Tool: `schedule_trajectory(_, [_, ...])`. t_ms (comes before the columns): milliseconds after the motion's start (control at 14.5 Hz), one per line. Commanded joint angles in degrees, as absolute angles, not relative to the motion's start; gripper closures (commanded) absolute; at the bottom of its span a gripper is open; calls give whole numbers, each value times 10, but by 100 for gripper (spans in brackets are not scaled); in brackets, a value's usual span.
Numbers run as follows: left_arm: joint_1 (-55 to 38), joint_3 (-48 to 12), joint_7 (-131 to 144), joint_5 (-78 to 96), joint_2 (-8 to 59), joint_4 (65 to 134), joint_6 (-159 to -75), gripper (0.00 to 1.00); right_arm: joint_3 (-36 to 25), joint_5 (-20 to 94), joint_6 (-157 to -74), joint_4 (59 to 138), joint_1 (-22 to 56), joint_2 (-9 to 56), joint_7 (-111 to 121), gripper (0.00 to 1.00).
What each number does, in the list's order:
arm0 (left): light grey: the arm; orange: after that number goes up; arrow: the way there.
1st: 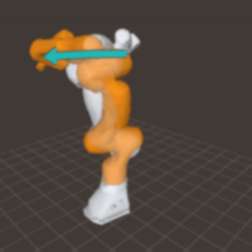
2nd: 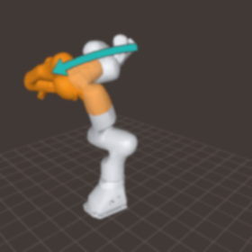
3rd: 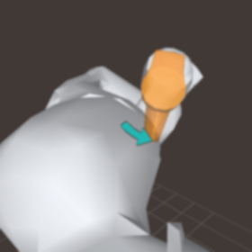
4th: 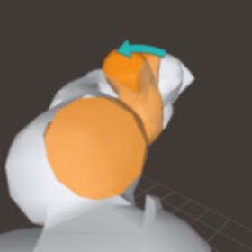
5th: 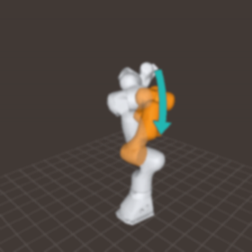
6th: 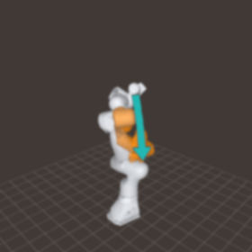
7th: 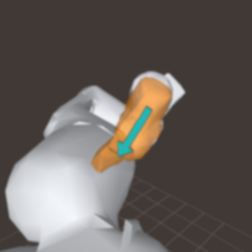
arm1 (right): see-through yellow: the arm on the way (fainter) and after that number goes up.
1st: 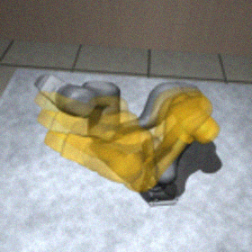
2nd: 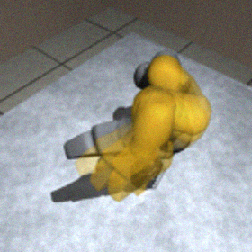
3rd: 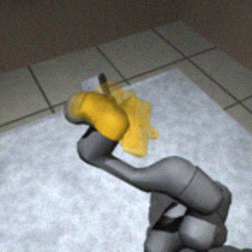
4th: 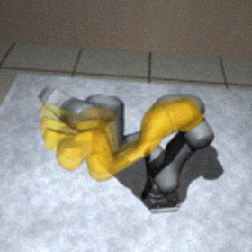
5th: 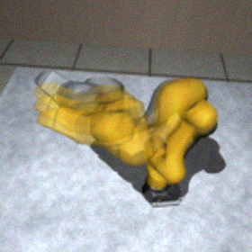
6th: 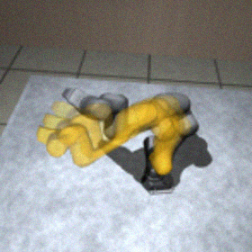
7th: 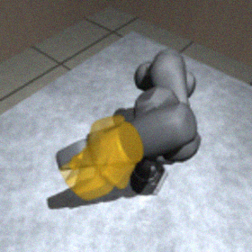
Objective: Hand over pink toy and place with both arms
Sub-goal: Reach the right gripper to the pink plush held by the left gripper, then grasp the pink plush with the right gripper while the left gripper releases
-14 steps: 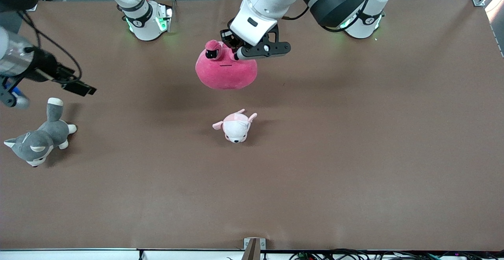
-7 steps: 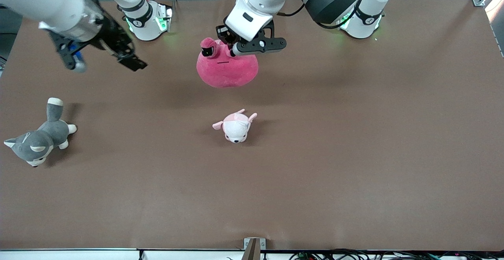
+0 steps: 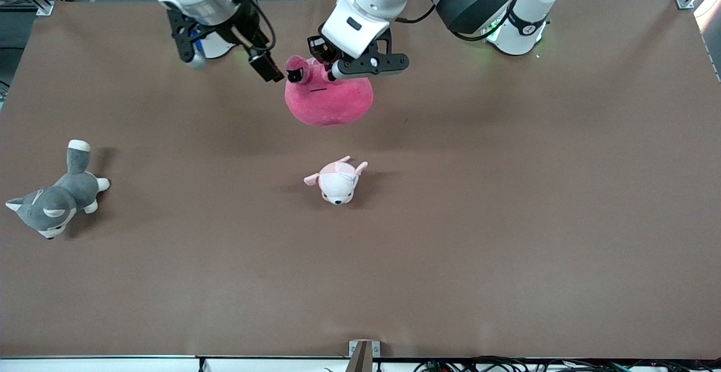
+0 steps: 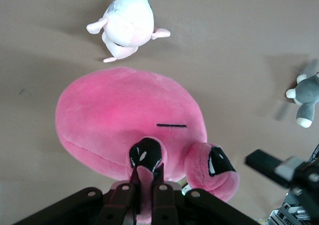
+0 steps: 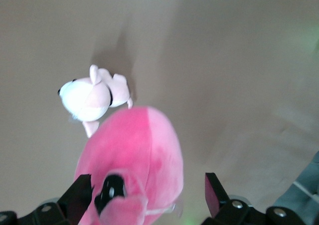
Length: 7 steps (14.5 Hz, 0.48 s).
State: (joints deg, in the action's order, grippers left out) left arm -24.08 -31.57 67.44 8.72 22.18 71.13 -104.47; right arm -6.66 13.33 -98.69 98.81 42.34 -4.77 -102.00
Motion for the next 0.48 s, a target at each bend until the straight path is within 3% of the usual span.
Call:
schedule_trajectory(0, [-249, -313, 688, 89, 224, 700, -1049, 100, -75, 142, -1016, 1000, 445, -47, -1037, 2])
schedule_trajectory(207, [-249, -313, 689, 89, 224, 700, -1049, 100, -75, 142, -1041, 1000, 465, -34, -1057, 6])
schedule_trajectory(415, [-249, -313, 689, 89, 224, 700, -1050, 100, -76, 142, -1051, 998, 469, -27, -1057, 19])
